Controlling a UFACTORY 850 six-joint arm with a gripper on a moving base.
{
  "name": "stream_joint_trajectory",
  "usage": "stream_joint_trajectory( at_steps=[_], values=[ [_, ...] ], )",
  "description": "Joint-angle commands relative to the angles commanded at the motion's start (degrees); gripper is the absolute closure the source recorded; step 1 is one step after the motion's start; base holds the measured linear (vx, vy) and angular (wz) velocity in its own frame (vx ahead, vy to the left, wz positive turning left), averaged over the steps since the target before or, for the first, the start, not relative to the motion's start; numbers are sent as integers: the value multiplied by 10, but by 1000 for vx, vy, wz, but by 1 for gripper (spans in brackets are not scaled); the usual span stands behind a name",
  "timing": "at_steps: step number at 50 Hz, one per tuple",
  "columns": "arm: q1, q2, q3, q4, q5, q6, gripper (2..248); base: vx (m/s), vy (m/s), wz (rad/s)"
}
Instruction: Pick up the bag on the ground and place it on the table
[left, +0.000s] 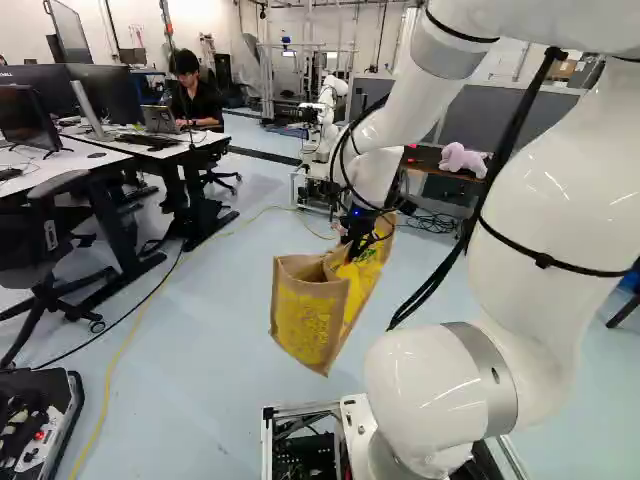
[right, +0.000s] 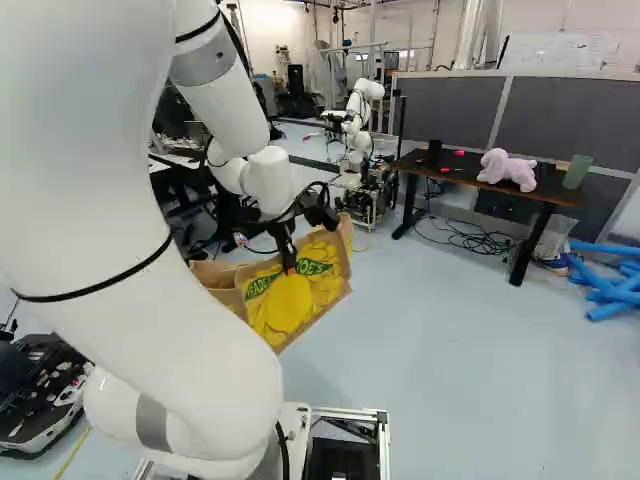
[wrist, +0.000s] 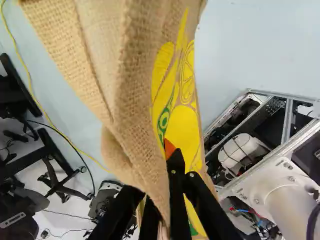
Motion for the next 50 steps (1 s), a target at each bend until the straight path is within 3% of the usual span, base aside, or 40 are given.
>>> stream_joint_trajectory(
  at_steps=[35, 50],
  values=[
    [-39, 43, -34, -39, -119, 0, 228, 0, 0, 0],
    [-46, 52, -59, -52, -166, 0, 228, 0, 0, 0]
  ],
)
